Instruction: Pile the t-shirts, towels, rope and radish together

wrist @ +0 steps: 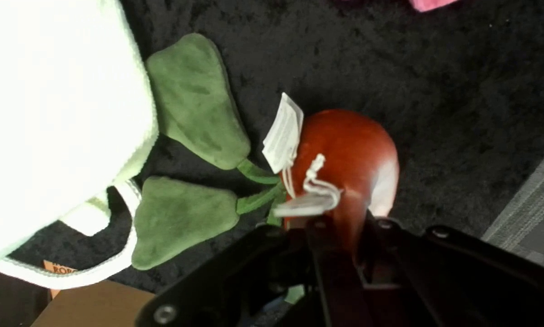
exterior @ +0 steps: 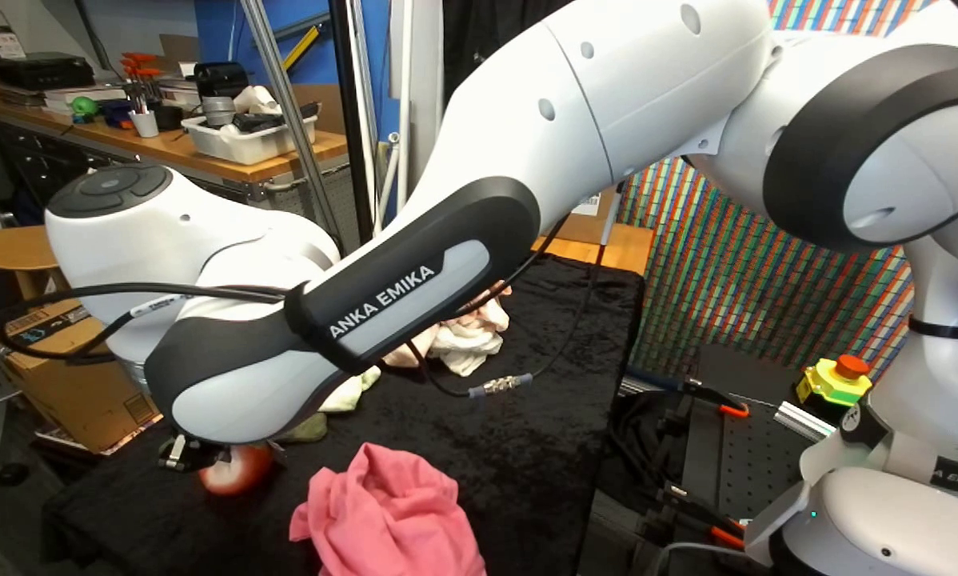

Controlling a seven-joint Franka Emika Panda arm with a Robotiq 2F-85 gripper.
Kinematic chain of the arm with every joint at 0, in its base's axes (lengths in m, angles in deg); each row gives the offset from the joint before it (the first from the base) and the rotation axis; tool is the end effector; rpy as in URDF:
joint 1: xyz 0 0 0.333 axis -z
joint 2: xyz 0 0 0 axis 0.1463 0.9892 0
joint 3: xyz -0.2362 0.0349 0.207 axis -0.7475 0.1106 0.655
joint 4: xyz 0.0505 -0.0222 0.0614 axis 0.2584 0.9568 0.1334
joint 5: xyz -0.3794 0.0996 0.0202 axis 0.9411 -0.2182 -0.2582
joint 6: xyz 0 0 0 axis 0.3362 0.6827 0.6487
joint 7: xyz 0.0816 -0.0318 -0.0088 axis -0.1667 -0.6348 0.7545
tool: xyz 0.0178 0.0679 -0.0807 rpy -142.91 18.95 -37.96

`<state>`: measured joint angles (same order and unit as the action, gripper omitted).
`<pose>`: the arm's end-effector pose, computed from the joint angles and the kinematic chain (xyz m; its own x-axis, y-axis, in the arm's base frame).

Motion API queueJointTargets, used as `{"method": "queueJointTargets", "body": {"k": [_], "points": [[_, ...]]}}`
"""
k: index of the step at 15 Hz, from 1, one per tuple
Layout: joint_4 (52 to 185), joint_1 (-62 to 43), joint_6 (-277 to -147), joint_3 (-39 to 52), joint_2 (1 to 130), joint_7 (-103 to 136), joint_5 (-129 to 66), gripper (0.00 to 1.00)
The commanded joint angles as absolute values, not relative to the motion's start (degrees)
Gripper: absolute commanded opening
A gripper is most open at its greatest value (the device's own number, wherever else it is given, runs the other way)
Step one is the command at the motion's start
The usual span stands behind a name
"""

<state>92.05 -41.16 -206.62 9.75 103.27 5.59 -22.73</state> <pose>0.6631 0.4151 0.2391 0.8942 0.4072 0.1861 0.3874 -0.9121 0.1343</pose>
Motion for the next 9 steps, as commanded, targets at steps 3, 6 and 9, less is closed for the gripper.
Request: {"method": "queueJointTargets", "body": {"k": [3,6,9], "points": [[94.7,-40.4,-202.7,9.6,98.3,5.8,-22.9,0.04],[98.4,-39.6,-201.7,9.1,93.7,5.8,-22.6,0.04],[104.0,-37.6,-201.0,8.8,88.1,6.8,-23.0,0.04]]}}
